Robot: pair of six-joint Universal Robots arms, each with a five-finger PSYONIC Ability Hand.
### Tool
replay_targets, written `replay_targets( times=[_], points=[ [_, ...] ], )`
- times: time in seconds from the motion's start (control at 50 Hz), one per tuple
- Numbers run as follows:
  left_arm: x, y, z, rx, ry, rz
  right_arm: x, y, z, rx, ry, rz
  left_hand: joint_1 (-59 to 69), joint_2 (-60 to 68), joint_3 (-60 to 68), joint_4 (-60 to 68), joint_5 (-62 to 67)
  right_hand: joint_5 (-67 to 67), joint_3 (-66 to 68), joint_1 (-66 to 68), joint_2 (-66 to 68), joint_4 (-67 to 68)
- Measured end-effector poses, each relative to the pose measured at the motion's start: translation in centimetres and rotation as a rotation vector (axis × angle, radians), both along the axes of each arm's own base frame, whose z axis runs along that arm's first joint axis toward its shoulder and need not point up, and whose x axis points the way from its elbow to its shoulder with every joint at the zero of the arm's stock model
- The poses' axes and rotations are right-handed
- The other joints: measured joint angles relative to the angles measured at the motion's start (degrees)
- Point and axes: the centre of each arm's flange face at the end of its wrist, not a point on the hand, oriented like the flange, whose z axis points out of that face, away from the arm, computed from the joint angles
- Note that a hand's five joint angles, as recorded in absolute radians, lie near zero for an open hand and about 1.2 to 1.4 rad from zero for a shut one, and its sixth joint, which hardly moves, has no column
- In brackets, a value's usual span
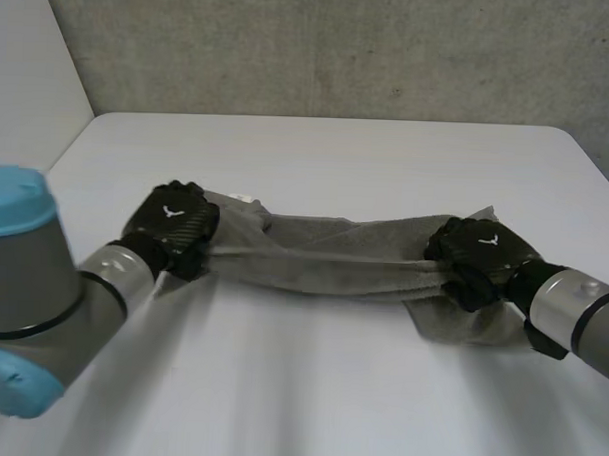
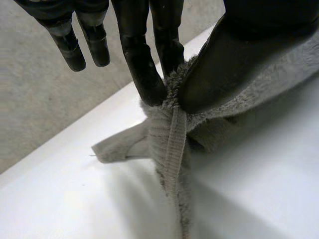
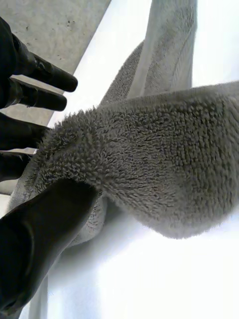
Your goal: Fold the towel.
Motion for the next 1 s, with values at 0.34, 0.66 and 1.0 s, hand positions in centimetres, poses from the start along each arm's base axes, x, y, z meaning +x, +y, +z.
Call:
replay_targets(
  times=[0.34, 0.66, 1.0],
  points=[
    [2.8, 1.0, 1.3, -0.013, 0.023, 0.042, -0.9, 2.5, 0.0, 0.168, 0.061, 0.121, 0.0, 0.37, 0.0, 0.0, 0.6, -28.65, 0.0, -27.0, -26.24, 0.0],
    [3.3, 0.5, 1.2, -0.022, 0.025, 0.064, -2.8, 1.6, -3.3, 0.249, 0.099, 0.112, 0.0, 0.37, 0.0, 0.0, 0.6, -28.68, 0.0, -27.11, -26.25, 0.0],
    [3.8, 1.0, 1.2, -0.01, 0.028, 0.074, -4.3, 0.6, -3.4, 0.229, 0.12, 0.063, 0.0, 0.37, 0.0, 0.0, 0.6, -0.36, 0.0, 0.47, -0.64, 0.0]
  ],
)
